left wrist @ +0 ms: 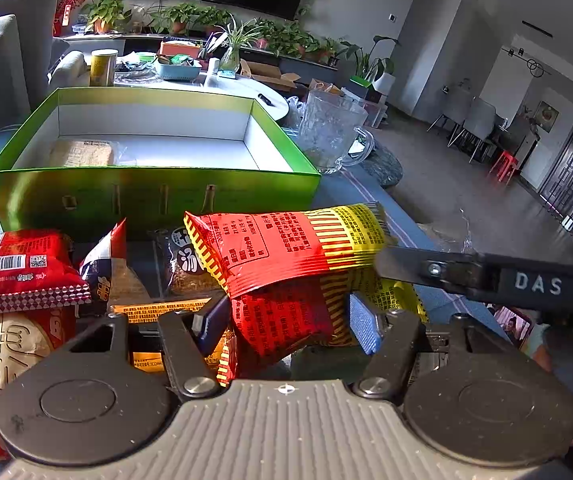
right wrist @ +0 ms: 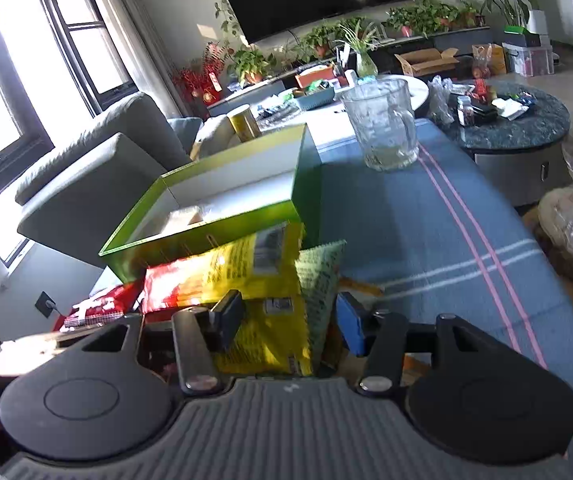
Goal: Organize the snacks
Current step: 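Lift the chip bag with both grippers and lower it into the green box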
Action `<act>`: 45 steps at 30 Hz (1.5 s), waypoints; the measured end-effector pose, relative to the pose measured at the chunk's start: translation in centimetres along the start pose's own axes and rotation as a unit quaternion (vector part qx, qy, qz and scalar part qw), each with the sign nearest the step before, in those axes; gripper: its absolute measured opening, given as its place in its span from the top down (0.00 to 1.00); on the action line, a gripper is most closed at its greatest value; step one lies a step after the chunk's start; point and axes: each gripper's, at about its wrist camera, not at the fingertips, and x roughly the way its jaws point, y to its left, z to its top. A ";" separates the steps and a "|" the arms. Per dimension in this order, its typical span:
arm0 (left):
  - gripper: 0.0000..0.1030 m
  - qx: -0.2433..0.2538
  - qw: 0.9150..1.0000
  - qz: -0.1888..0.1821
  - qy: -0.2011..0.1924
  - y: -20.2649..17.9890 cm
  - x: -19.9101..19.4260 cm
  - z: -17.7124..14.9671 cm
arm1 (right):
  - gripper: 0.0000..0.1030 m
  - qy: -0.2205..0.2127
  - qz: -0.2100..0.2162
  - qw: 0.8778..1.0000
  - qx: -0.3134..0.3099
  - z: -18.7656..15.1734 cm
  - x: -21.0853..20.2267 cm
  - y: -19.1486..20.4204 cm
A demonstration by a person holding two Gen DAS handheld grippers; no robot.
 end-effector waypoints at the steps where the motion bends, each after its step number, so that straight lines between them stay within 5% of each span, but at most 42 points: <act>1: 0.41 0.001 1.000 0.002 -0.001 -0.1 0.0 0.0 | 0.41 0.003 0.006 1.000 0.001 0.2 0.3 0.0; 15: 0.42 0.118 0.990 0.062 -0.042 -3.0 -2.7 -0.1 | 0.43 0.020 0.052 0.998 0.006 -0.1 0.4 1.5; 28: 0.42 0.133 0.984 0.083 -0.087 -2.5 -3.4 4.6 | 0.43 -0.025 0.049 0.998 -0.007 3.5 0.5 3.5; 38: 0.42 0.141 0.981 0.104 -0.082 -0.1 0.4 10.0 | 0.43 -0.035 0.042 0.998 -0.041 8.2 4.6 4.6; 45: 0.42 0.116 0.987 0.101 -0.053 2.8 5.2 12.9 | 0.43 -0.026 0.029 0.998 -0.048 10.8 8.9 4.4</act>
